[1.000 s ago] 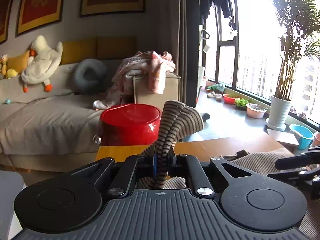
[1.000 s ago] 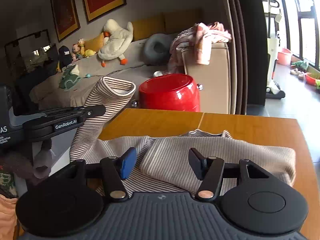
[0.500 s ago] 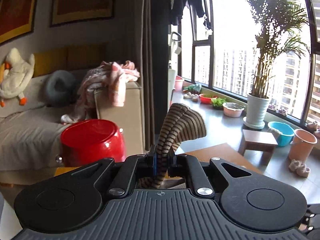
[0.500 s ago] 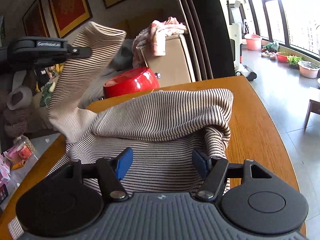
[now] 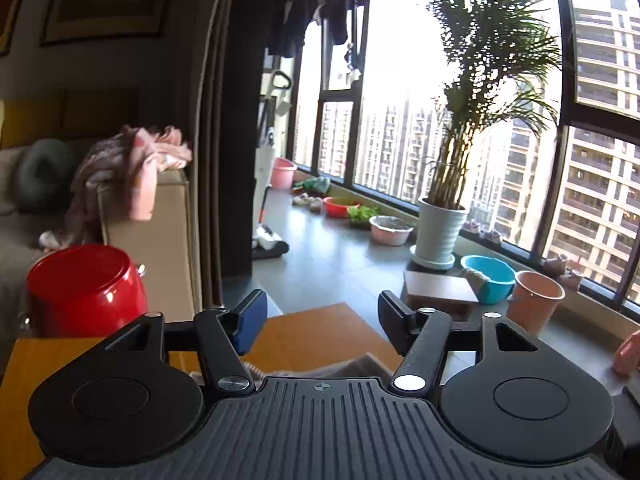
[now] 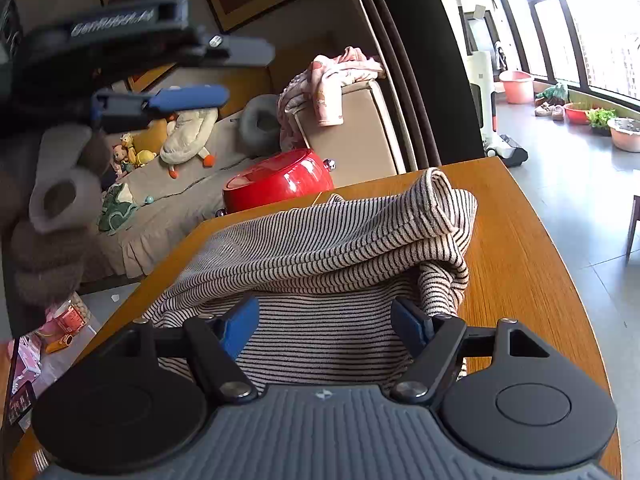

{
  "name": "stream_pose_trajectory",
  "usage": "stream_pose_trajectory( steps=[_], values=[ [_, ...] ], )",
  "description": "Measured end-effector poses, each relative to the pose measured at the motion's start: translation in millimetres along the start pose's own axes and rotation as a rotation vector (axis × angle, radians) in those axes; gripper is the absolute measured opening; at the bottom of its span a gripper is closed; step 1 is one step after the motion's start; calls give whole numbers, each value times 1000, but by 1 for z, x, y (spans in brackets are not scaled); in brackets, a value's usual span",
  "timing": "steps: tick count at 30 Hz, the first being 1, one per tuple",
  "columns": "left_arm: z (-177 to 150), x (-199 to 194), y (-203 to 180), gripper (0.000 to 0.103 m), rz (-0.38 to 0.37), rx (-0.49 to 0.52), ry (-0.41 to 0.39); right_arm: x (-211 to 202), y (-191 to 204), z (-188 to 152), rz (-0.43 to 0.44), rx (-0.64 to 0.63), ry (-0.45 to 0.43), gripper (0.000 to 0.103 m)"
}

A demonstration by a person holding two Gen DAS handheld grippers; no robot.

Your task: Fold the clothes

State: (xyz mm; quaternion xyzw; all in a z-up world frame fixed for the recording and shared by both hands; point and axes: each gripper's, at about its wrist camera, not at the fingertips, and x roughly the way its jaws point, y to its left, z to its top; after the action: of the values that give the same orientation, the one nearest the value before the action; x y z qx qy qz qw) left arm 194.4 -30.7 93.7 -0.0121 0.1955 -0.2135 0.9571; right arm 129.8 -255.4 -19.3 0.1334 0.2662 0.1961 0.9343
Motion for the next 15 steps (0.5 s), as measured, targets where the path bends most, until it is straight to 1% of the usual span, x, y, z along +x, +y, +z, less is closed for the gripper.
stream_pose_trajectory(
  steps=[2, 4, 6, 7, 8, 9, 10, 13, 14, 15],
  values=[
    [-23, -8, 16, 77, 41, -26, 47, 2, 1, 0, -11, -6, 8, 73],
    [-49, -16, 25, 82, 76, -27, 86, 2, 3, 3, -43, -8, 1, 73],
    [-75, -24, 34, 93, 91, -27, 114, -2, 4, 11, -64, -6, -27, 73],
    [-86, -26, 37, 96, 94, -28, 125, -6, 5, 17, -74, -6, -48, 72],
    [-96, -29, 41, 97, 99, -37, 134, -8, 7, 25, -98, -14, -73, 72],
    [-105, -30, 46, 98, 106, -52, 144, -8, 8, 34, -130, -29, -88, 72],
    [-111, -28, 52, 98, 115, -78, 155, -2, 6, 42, -161, -38, -86, 72],
    [-125, -26, 70, 98, 122, -164, 181, 14, 1, 66, -245, -60, -82, 68],
    [-125, -27, 74, 99, 117, -186, 174, 15, 1, 70, -244, -59, -87, 65],
    [-125, -29, 79, 101, 111, -208, 165, 16, 1, 75, -244, -57, -91, 59]
  ],
)
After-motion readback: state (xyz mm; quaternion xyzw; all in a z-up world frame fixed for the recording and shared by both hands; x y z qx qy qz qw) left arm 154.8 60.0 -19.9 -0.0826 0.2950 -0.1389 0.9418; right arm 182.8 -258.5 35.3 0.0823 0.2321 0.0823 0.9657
